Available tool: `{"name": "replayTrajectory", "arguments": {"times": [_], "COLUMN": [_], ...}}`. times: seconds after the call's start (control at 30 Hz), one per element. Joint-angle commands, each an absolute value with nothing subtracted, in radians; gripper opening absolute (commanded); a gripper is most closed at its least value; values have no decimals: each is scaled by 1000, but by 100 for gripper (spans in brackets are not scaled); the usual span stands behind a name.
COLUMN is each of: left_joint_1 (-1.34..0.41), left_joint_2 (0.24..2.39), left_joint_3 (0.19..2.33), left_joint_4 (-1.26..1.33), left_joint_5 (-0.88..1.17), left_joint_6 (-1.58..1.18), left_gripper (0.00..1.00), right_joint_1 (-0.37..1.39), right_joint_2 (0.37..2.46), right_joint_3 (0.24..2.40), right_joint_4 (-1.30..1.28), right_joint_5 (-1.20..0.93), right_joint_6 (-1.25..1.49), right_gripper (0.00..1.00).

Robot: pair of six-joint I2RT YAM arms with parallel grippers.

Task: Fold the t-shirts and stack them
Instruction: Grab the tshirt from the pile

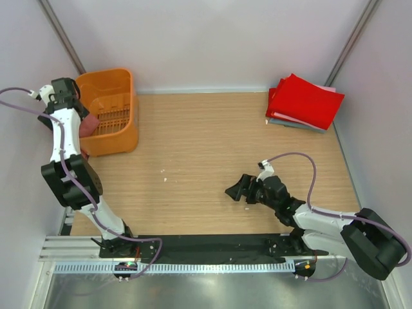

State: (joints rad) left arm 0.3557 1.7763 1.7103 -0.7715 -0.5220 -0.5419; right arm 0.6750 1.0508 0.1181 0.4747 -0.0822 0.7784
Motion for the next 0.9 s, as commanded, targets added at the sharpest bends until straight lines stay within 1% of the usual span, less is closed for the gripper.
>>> {"name": "replayTrajectory", "arguments": {"times": [0.0,0.13,0.23,0.3,0.33,0.37,0.43,0.47,0.6,0.63,0.67,0.73,0.77,0.8,0.87], "left_joint_1": [364,368,380,390,394,393,391,384,298,243,217,161,152,132,101], "left_joint_2": [1789,1854,1933,1991,2003,2017,2034,2028,1897,1878,1862,1841,1832,1821,1735], "left_joint_3": [1744,1836,1943,2011,2028,2042,2091,2109,2118,2131,2188,2279,2372,2411,2422], "left_joint_4": [-698,-730,-808,-831,-837,-841,-866,-867,-783,-746,-738,-729,-720,-704,-577], "left_joint_5": [-568,-563,-575,-571,-571,-562,-549,-545,-548,-542,-532,-431,-369,-286,-247], "left_joint_6": [-545,-549,-554,-560,-555,-549,-558,-563,-545,-534,-522,-520,-532,-535,-531], "left_gripper": [93,92,90,81,72,45,4,0,0,0,0,0,0,0,0], "right_joint_1": [680,680,680,681,680,680,680,680,680,681,681,680,680,681,680], "right_joint_2": [1095,1129,1144,1161,1167,1180,1209,1218,1244,1240,1238,1229,1224,1220,1203], "right_joint_3": [158,173,184,192,196,205,224,227,236,235,232,227,227,222,215], "right_joint_4": [506,503,496,486,486,485,479,477,480,482,483,482,480,480,482], "right_joint_5": [-83,-78,-78,-81,-86,-97,-107,-112,-107,-104,-103,-100,-98,-98,-95], "right_joint_6": [781,788,788,787,782,778,775,773,778,778,782,781,782,781,782], "right_gripper": [100,100,100,100,100,100,100,100,100,100,100,100,100,100,100]}}
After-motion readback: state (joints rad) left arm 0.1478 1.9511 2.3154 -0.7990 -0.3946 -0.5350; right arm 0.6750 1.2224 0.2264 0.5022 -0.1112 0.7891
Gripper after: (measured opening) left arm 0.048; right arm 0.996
